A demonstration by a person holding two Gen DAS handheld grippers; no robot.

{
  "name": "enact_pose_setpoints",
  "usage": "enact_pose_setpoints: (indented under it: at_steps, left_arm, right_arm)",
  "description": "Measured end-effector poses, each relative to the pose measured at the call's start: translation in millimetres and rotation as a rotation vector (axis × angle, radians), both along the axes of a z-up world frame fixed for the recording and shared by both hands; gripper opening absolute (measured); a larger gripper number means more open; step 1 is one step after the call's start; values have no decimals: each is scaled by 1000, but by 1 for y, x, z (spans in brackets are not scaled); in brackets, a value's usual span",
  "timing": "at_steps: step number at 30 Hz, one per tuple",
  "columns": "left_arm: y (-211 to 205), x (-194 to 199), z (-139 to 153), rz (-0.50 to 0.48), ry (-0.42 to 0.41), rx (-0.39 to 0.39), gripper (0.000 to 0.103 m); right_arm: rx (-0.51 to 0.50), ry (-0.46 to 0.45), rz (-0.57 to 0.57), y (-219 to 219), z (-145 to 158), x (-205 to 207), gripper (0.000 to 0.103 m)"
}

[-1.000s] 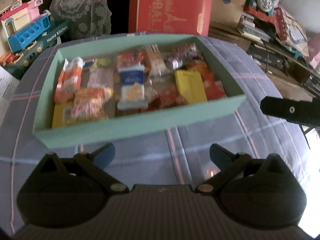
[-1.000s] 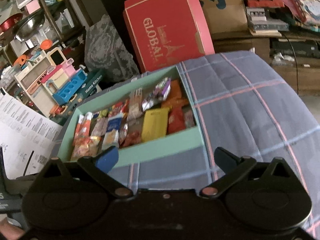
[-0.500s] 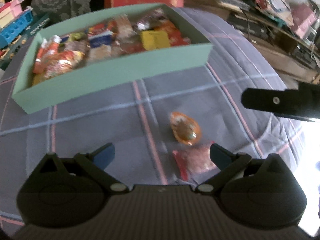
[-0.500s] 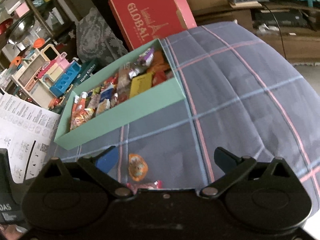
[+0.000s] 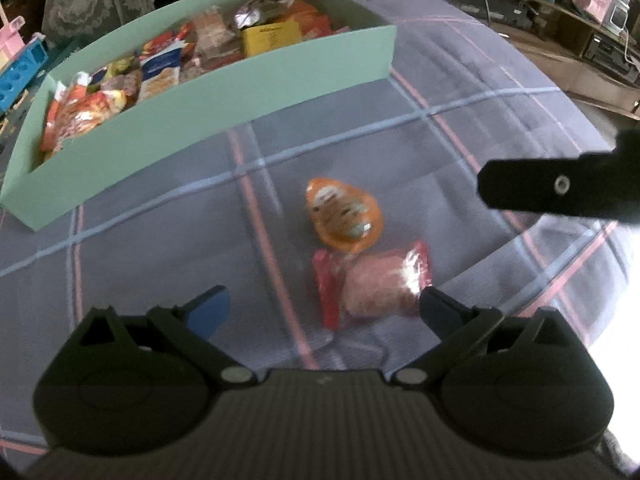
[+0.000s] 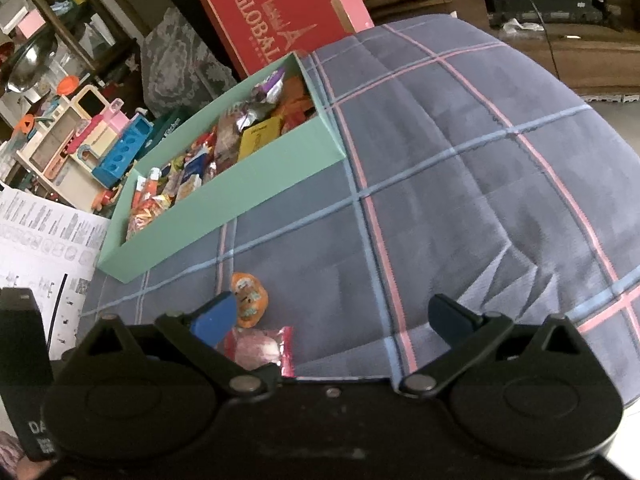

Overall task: Organize snacks
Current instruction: 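Move both tools toward the orange round candy and pink packet on the bedspread, then grasp the orange round candy with the right tool while the left tool grasps the pink packet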

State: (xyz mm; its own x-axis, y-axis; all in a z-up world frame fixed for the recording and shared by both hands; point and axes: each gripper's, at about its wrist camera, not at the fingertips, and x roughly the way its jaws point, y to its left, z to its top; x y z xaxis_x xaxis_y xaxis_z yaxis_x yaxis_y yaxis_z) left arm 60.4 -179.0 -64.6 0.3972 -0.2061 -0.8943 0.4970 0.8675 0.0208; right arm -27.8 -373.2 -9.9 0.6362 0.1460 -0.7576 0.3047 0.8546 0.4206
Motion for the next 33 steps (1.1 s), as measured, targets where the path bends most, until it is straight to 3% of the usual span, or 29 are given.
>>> enact_pose_setpoints:
  at_steps: [7, 18, 21, 25, 33]
  left_arm:
    - [47, 18, 1, 116, 6, -5, 103]
    - [125, 46, -2, 355, 19, -38, 103]
    - [130, 49, 0, 358, 17, -48, 103]
    - [126, 51, 0, 333, 13, -55, 103]
    - [90, 46, 5, 214, 13, -95, 103]
  right_arm:
    - [-29, -16, 78, 26, 1, 20, 102]
    - [-152, 9, 236, 84, -6, 61, 59]
    - [-183, 28, 268, 93, -13, 67, 48]
    - [-237, 31, 292, 103, -20, 74, 22]
    - [-192, 38, 157, 59, -22, 68, 22]
